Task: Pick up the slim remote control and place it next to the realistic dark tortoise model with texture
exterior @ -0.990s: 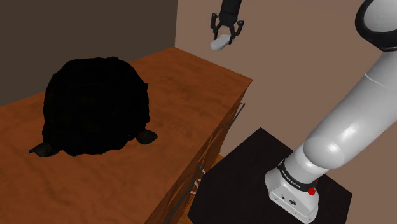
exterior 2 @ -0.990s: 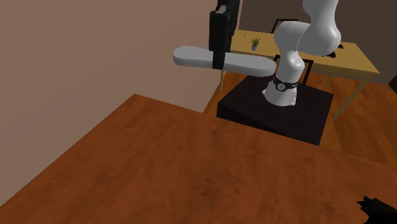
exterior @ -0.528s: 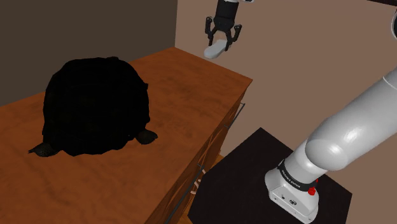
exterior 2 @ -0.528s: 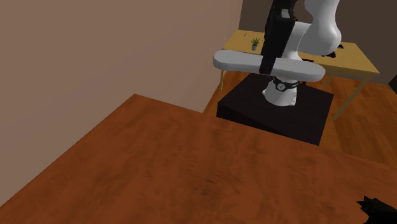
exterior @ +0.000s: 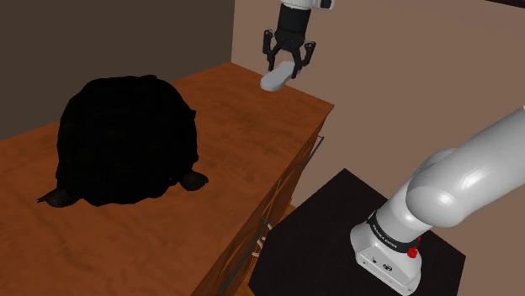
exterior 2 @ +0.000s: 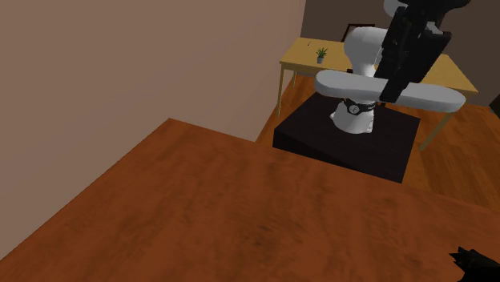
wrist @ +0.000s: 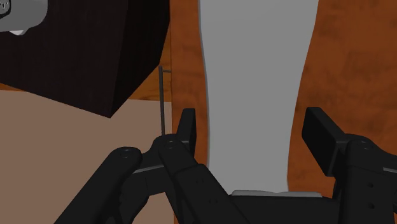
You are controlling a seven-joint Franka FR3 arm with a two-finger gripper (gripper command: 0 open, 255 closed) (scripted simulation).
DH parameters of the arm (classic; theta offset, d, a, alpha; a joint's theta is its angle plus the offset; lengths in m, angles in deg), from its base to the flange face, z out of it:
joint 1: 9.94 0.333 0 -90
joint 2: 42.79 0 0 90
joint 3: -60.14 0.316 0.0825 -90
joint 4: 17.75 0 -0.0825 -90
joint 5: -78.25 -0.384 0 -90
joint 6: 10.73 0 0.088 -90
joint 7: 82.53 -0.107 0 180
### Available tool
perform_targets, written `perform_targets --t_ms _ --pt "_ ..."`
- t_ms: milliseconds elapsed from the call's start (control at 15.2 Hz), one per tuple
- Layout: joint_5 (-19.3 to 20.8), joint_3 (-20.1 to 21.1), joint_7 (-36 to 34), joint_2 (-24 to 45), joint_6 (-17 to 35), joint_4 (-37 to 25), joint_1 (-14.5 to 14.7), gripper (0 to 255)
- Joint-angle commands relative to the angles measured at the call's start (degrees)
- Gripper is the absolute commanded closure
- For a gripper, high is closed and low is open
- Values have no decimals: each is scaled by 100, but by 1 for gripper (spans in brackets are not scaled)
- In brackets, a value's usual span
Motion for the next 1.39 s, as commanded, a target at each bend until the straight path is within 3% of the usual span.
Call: perform_targets --t_ms 0,1320 --pt "-4 11 -18 -6 148 151 7 255" --pt "8 51 -48 192 1694 1502 20 255"
